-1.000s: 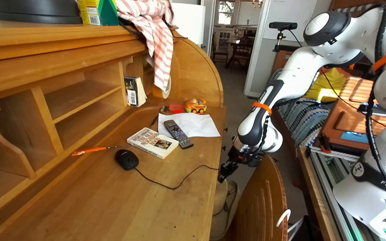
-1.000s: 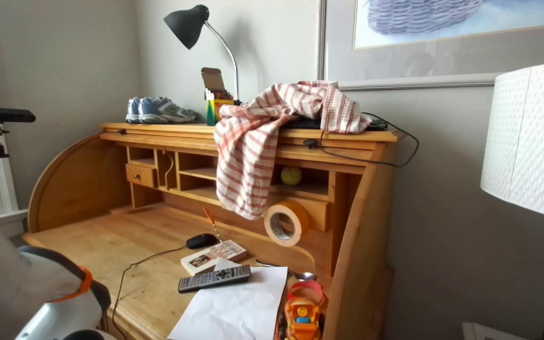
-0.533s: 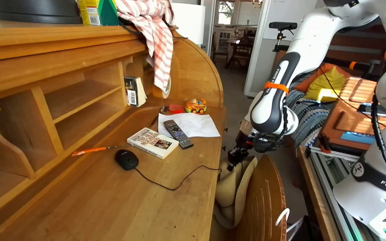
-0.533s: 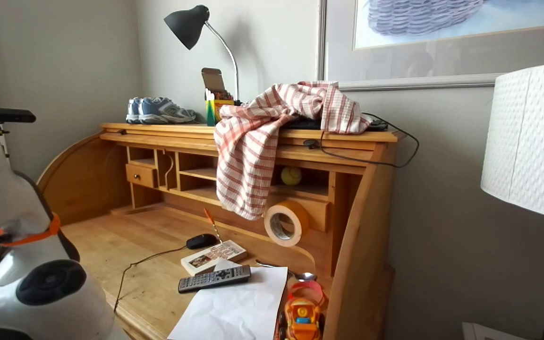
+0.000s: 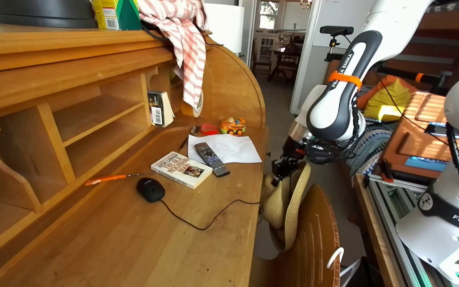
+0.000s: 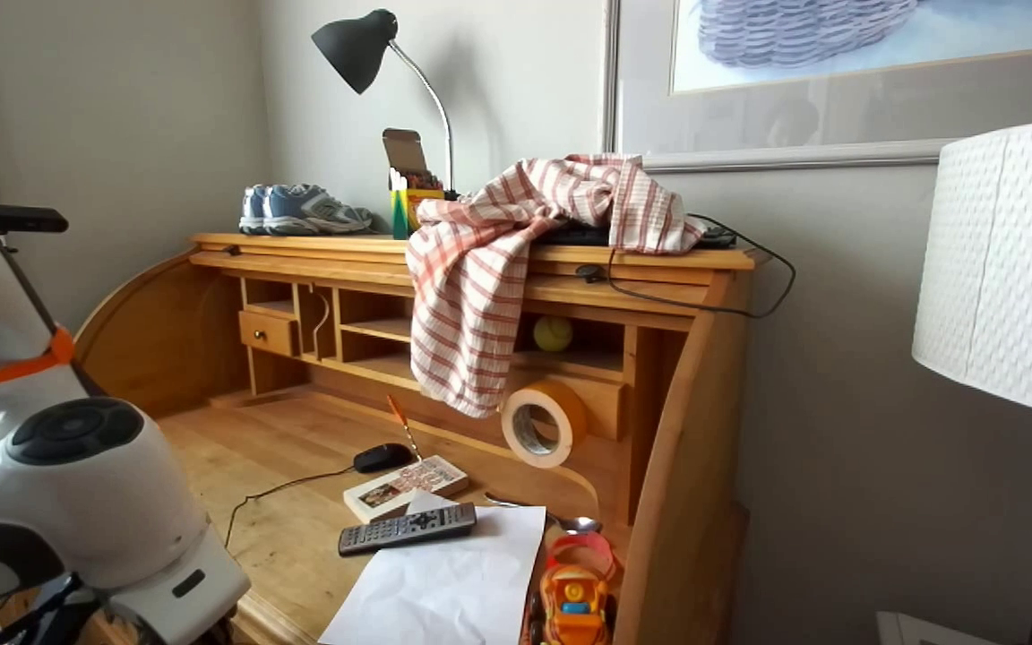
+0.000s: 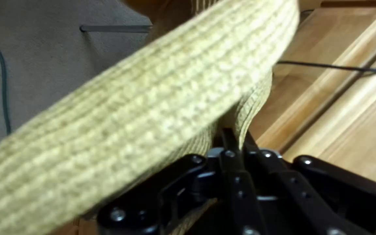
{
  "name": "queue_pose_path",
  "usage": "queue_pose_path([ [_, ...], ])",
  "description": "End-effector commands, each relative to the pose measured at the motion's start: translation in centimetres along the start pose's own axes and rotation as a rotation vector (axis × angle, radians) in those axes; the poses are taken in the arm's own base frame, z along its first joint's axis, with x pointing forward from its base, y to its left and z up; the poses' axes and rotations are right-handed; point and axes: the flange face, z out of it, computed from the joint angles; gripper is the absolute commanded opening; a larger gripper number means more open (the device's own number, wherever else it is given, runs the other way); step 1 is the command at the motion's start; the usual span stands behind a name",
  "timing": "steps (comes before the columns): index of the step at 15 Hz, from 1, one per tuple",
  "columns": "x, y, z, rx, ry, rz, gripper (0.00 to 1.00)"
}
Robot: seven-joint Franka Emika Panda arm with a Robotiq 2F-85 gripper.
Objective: Put the hat on the top of the desk
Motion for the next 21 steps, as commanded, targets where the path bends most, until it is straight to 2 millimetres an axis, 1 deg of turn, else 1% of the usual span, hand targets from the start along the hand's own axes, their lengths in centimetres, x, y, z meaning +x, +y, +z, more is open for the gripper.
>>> queue_pose_path([
  [1,1.7,-0.8,-2.6,0.007,0.042,0.035,0.02],
  [3,1.8,-1.0,-2.9,0.001,0.039,0.023,0.02],
  [4,1.4,-0.8,-2.0,0.018,0.044,0.017,0.07],
  [8,1.5,-0.8,-2.2,0.015,0.041,0.014,0.07],
  [9,1.5,-0.8,-2.2,0.015,0.041,0.014,0.02],
  [10,1.3,-0.5,-2.0,0.026,0.038,0.015,0.02],
  [11,1.6,-0.6,-2.4,0.028,0.062,0.011,0.02],
  [13,3.1,-1.8,-4.6,0.023,0.143,-0.033,0.02],
  [15,4.5,-4.0,-6.9,0.026,0.232,-0.097,0.02],
  [17,5.3,-6.1,-8.7,0.041,0.305,-0.153,0.02],
  [19,5.7,-8.5,-10.3,0.059,0.373,-0.224,0.02],
  [21,5.5,-11.2,-11.9,0.090,0.454,-0.294,0.02],
])
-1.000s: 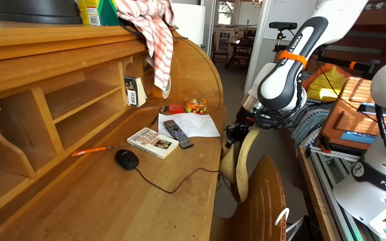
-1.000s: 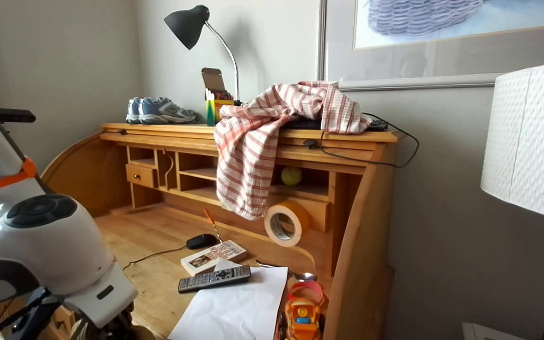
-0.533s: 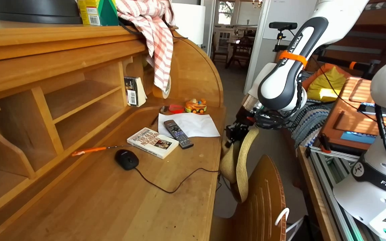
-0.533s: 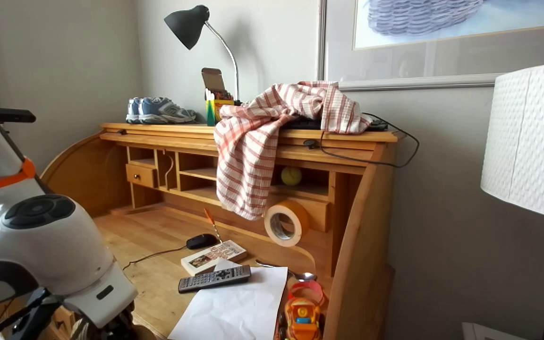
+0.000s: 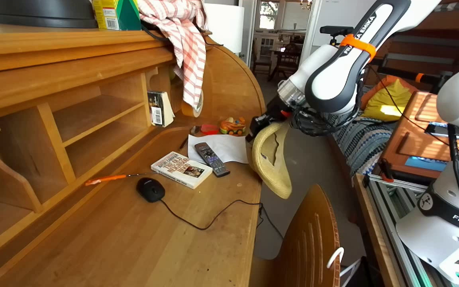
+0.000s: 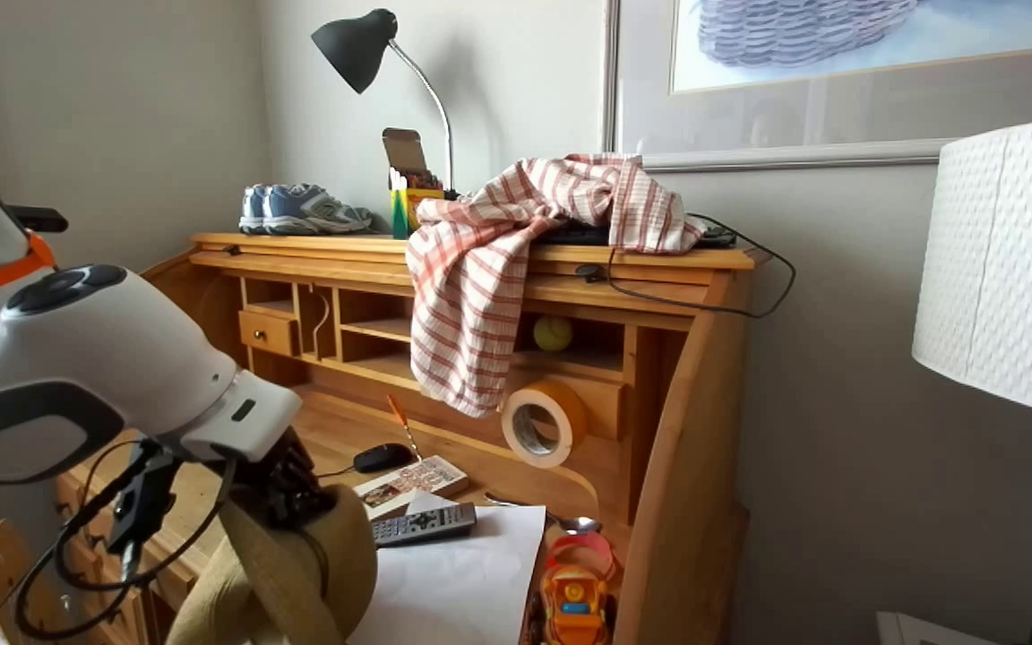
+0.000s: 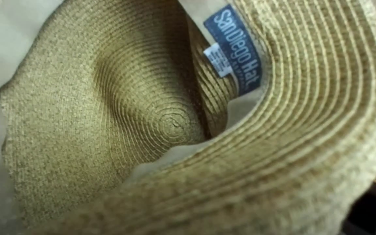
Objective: Put the hat on the top of the desk
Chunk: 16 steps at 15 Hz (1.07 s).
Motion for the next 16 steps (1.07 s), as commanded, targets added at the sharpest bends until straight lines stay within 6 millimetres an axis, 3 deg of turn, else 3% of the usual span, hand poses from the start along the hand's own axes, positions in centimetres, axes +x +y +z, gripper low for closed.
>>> queue_pose_path([
  [1,2.1,-4.8,-2.9,0.046,0.158,-0.125,0.02],
  [7,3.8,-14.3,-7.7,0.230,0.427,-0.311,0.02],
  [10,3.5,-18.4,-10.2,0.328,0.516,-0.388,0.02],
  [16,2.9,-24.0,-14.6,0.463,0.512,-0.494,0.02],
])
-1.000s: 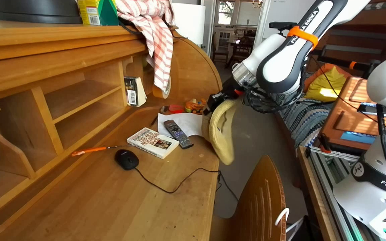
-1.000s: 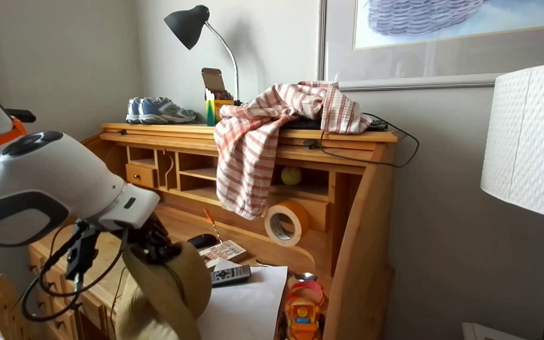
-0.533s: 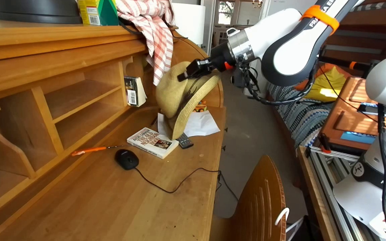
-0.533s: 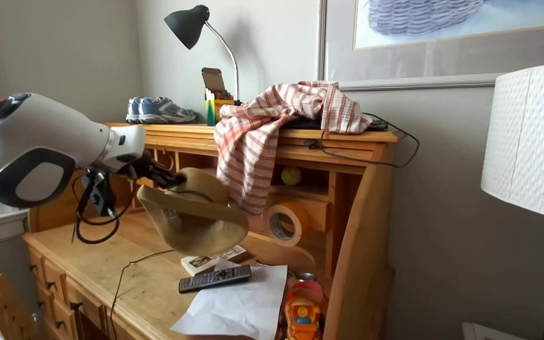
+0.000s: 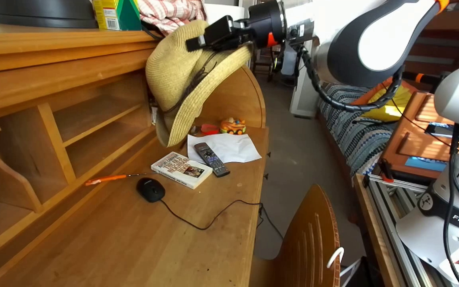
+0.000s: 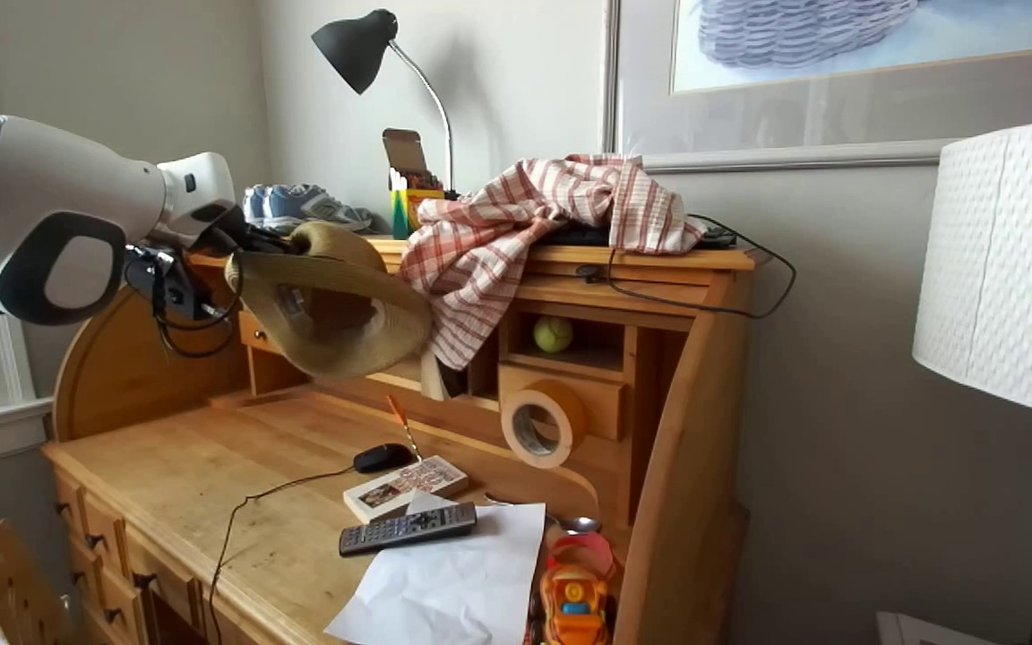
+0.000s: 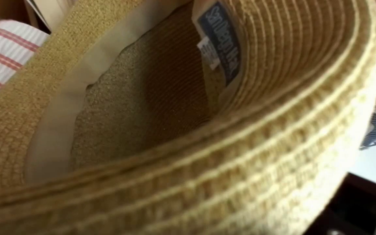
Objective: Put the hat on the top of the desk
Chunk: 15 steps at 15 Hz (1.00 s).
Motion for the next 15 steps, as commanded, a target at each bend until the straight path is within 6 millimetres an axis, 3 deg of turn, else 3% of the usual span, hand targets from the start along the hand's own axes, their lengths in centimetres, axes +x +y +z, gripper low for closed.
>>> queue_pose_path([
  [1,1.9,-2.6,-1.4,0.075,-0.027,-0.049,0.02],
  [8,7.5,-6.7,-7.1,0.217,0.147,-0.151,0.02],
  [11,9.3,-7.7,-9.8,0.222,0.109,-0.109,0.02],
  [15,12.1,-8.6,-15.0,0.245,0.248,-0.114,0.02],
])
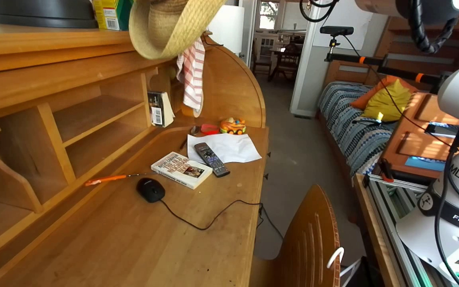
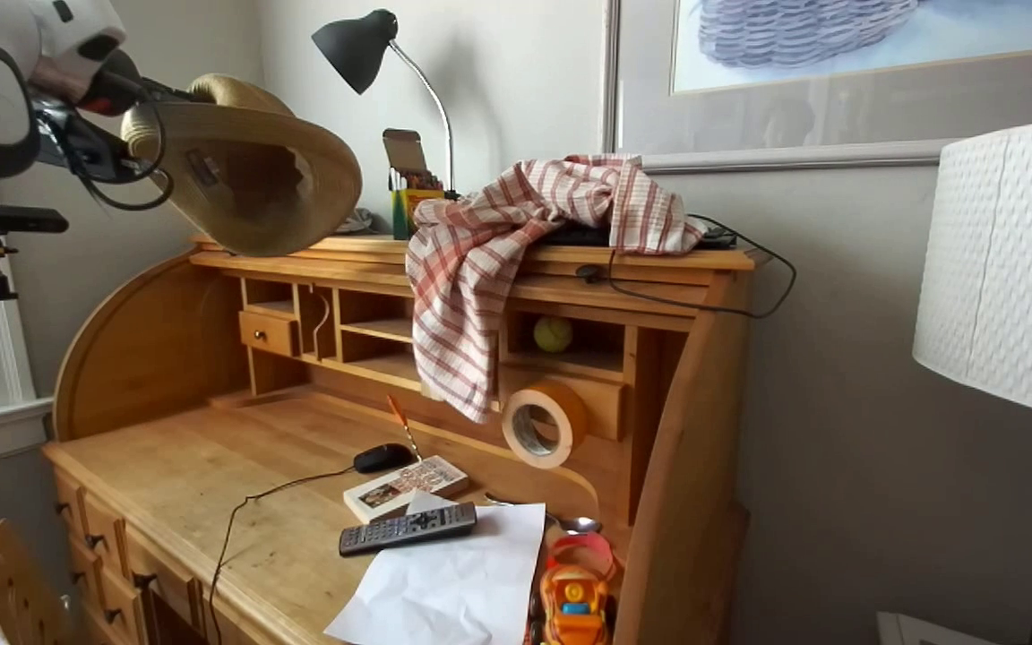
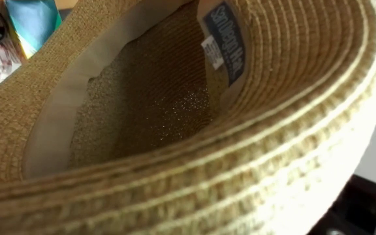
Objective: Put the hat on the top of the desk
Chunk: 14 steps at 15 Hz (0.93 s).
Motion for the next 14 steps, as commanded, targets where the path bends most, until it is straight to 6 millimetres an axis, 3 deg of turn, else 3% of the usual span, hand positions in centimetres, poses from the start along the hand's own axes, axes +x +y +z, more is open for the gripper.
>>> queue_pose_path([
  [1,3.2,-0.6,-5.0,-0.039,0.144,0.015,0.02],
  [2,4.3,2.6,-6.3,-0.046,0.178,0.046,0.02],
  [5,4.3,6.5,-7.4,-0.135,0.202,0.092,0.02],
  [7,2.2,9.4,-6.7,-0.197,0.157,0.138,0.02],
  [8,3.4,7.7,-6.8,-0.160,0.186,0.112,0.02],
  [9,2.9,8.4,-6.7,-0.171,0.177,0.117,0.07],
  [11,3.0,8.1,-6.6,-0.163,0.177,0.114,0.07],
  [12,3.1,7.9,-6.5,-0.159,0.178,0.111,0.02],
  [14,4.2,8.3,-6.8,-0.185,0.270,0.074,0.02],
])
